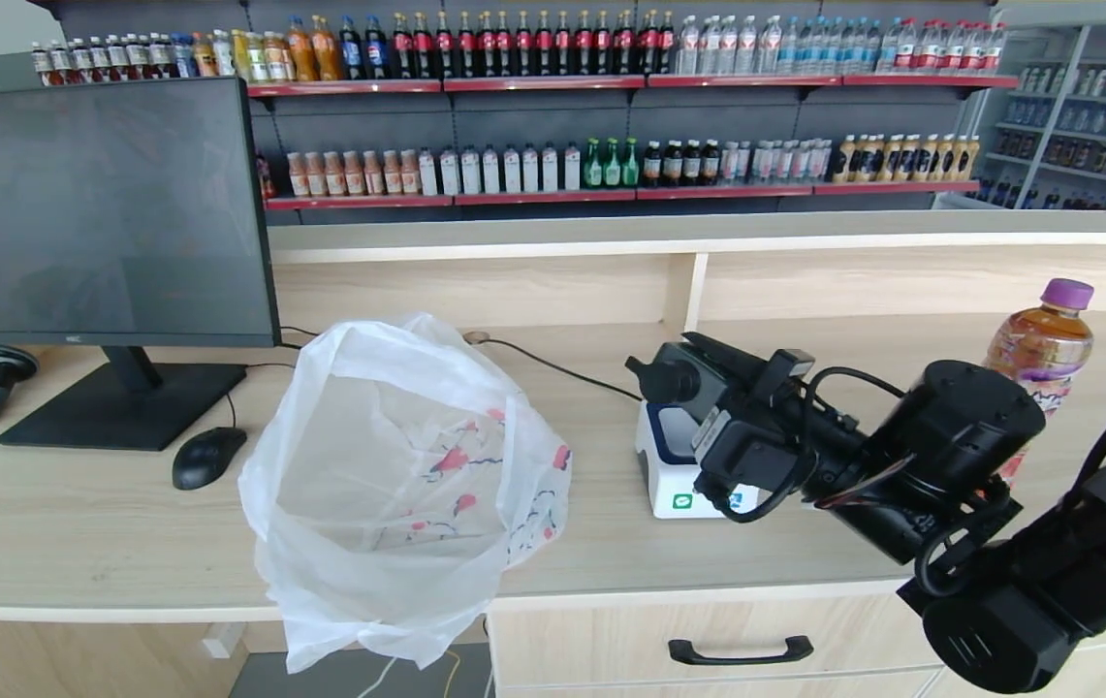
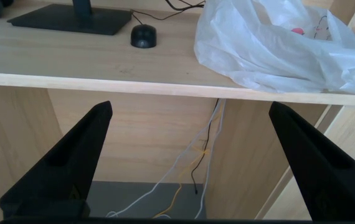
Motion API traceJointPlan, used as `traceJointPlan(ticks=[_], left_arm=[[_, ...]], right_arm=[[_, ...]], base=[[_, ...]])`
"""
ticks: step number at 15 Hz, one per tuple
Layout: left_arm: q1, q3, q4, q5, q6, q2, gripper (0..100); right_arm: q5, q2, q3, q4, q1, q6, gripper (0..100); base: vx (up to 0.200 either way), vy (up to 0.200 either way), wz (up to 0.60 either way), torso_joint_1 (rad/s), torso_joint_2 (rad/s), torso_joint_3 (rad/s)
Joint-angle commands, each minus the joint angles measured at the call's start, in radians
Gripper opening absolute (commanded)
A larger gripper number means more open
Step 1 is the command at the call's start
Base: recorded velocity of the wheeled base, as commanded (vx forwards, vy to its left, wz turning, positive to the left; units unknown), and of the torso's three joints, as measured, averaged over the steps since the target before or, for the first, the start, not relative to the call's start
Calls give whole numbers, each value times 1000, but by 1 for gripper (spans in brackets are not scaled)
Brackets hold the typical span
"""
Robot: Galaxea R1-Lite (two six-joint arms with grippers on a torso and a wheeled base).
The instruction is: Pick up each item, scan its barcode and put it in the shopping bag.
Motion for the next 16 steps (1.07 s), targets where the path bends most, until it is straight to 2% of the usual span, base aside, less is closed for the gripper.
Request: traceJointPlan(ticks=[1, 16], left_arm=[[0, 0, 0, 0, 0, 0, 100], [0, 0, -2, 0, 0, 0, 100]], right_arm=[[39, 17, 19, -1, -4, 4, 0], [72, 63, 33, -1, -2, 5, 0]], base=[[0, 0, 0, 0, 0, 0], [0, 0, 0, 0, 0, 0]])
